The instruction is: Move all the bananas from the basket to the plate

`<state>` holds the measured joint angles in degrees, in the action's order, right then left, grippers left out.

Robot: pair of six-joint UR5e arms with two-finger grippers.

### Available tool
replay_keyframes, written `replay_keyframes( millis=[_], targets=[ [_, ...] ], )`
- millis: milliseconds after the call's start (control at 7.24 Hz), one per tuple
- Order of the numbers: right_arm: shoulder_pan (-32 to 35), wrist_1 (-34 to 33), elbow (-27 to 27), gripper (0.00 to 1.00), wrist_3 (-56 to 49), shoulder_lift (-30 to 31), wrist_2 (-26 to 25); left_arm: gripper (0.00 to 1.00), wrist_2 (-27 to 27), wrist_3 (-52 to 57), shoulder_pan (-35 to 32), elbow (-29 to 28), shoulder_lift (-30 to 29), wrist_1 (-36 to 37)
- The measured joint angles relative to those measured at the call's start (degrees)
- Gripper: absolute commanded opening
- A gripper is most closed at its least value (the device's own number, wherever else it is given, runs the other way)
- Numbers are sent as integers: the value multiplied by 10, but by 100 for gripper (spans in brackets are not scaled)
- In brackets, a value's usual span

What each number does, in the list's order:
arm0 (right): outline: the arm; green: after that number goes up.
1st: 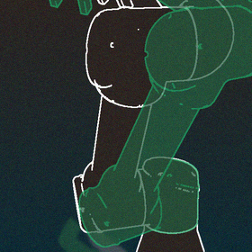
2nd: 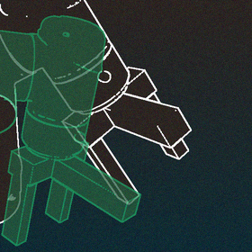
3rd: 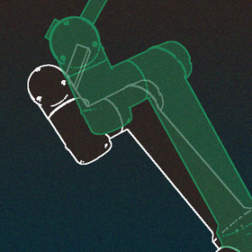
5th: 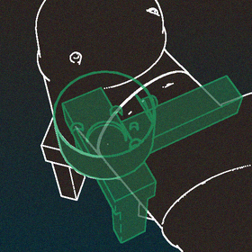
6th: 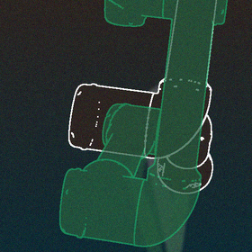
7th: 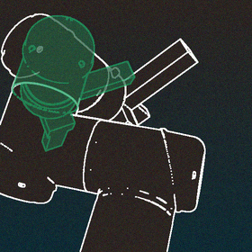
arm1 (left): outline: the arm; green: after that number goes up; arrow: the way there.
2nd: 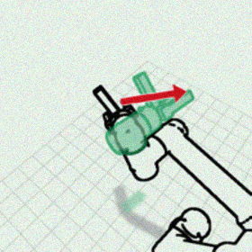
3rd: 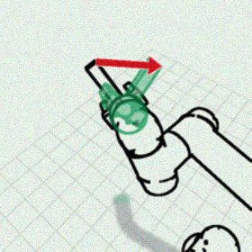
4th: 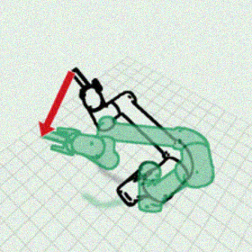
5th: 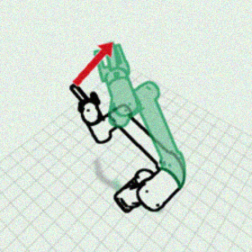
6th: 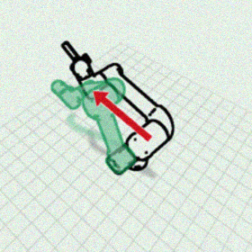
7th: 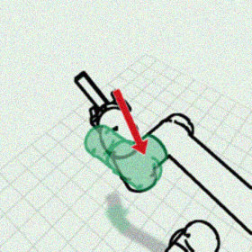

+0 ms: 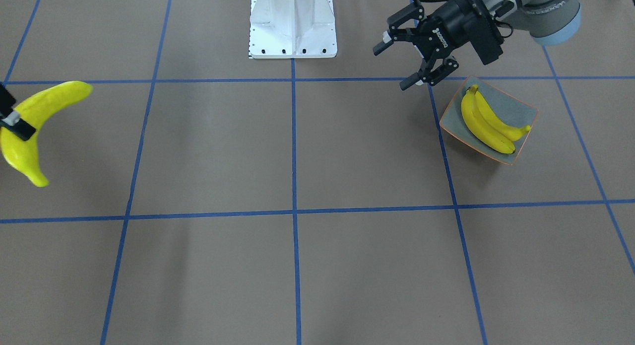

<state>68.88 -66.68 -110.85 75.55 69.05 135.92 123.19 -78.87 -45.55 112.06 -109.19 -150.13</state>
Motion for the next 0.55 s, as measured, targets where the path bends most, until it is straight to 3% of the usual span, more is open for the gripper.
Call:
replay_keyframes(
  millis=[276, 553],
  targets=[
    [-90, 27, -7, 0, 114, -47, -78, 100, -3, -17, 31, -5, -49, 0],
    [-148, 30, -12, 0, 163, -86, -104, 100, -5, -19, 52, -6, -73, -1]
  ],
)
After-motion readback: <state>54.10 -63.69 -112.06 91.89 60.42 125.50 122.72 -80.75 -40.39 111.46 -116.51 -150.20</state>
